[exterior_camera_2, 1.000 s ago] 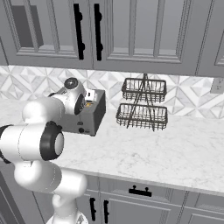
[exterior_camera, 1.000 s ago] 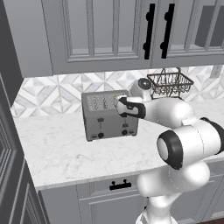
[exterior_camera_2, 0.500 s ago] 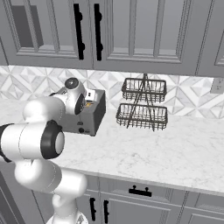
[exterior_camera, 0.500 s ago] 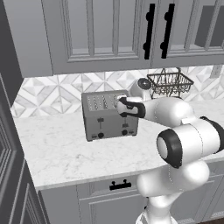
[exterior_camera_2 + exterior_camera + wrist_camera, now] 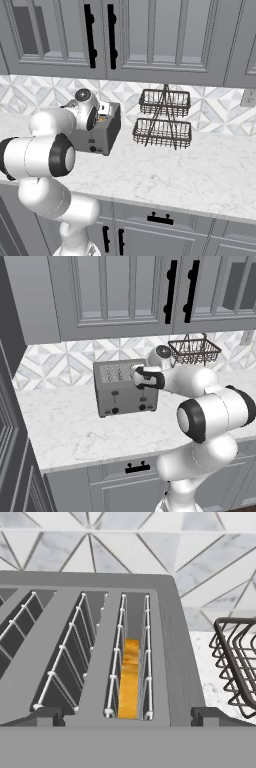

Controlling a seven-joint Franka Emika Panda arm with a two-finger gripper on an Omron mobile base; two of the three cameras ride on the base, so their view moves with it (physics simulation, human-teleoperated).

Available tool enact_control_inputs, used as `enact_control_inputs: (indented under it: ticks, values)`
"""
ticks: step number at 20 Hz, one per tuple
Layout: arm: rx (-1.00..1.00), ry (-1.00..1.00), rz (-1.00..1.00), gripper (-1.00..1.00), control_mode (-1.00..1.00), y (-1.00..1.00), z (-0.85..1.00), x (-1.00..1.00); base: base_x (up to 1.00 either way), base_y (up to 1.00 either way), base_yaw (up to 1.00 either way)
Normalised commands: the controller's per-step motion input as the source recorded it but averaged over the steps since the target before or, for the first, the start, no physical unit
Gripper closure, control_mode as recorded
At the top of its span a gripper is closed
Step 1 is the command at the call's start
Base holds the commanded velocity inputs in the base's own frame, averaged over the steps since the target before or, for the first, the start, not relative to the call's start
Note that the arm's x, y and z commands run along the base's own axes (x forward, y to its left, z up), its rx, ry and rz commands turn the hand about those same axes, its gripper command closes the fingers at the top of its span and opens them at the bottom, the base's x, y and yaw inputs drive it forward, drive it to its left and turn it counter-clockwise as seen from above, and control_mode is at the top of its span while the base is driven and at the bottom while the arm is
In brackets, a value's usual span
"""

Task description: Start the toaster. Once the lever pops up, take the bread to the plate on the dining counter.

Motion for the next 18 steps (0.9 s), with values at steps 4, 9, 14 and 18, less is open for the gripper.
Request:
enact_control_inputs:
  ticks: [4,9,14,18]
  values:
    - [0.00,0.00,0.00,-1.00,-1.00,0.00,0.00,0.10,0.00,0.00,0.00]
    - [0.00,0.00,0.00,-1.00,-1.00,0.00,0.00,0.02,0.00,0.00,0.00]
    - [0.00,0.00,0.00,-1.00,-1.00,0.00,0.00,0.00,0.00,0.00,0.00]
    - [0.00,0.00,0.00,-1.00,-1.00,0.00,0.00,0.00,0.00,0.00,0.00]
